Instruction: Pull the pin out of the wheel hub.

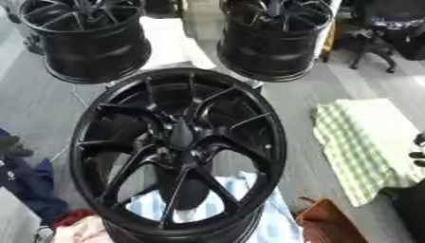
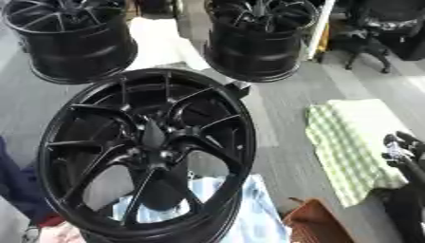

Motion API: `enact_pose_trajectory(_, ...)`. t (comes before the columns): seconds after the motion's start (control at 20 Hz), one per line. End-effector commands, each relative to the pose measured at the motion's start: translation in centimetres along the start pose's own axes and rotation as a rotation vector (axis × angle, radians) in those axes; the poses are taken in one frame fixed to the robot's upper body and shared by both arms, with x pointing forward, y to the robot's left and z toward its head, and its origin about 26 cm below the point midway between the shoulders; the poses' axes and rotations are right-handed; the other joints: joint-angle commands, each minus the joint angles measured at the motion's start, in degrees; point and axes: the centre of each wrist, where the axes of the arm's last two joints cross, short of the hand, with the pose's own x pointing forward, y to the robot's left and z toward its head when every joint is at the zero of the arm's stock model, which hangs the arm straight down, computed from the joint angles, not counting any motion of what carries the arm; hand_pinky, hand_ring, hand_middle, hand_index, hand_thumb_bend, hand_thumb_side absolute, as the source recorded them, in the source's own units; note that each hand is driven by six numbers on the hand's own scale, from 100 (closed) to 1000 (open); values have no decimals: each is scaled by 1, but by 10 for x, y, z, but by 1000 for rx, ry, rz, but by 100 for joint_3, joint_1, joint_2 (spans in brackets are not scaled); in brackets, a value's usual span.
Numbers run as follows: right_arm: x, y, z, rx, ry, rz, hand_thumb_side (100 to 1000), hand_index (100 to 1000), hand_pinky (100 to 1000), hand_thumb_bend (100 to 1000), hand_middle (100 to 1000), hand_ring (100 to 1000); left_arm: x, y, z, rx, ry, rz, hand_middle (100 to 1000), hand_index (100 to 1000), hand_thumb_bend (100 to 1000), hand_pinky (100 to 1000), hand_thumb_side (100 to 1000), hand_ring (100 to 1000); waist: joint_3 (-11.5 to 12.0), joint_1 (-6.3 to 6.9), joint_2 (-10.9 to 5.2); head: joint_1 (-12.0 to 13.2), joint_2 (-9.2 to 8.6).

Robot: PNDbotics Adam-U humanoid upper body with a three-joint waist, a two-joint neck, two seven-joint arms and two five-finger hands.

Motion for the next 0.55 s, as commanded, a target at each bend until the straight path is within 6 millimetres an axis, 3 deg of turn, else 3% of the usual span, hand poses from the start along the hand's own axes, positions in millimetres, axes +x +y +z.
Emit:
enact_pose_trajectory(0.05, 9, 17, -6, 4, -68, -25, 655, 922, 757, 139, 768, 707, 5, 1, -4, -10, -19, -9, 694, 912, 100, 689, 864, 1000, 14, 7, -41, -21, -15)
enact_pose_trajectory(0.55, 8, 61, -6, -54, -59, -41, 648, 915, 752, 138, 753, 692, 4, 0, -5, -13, -14, -4, 691, 909, 100, 688, 863, 1000, 49, 10, -45, -35, -15)
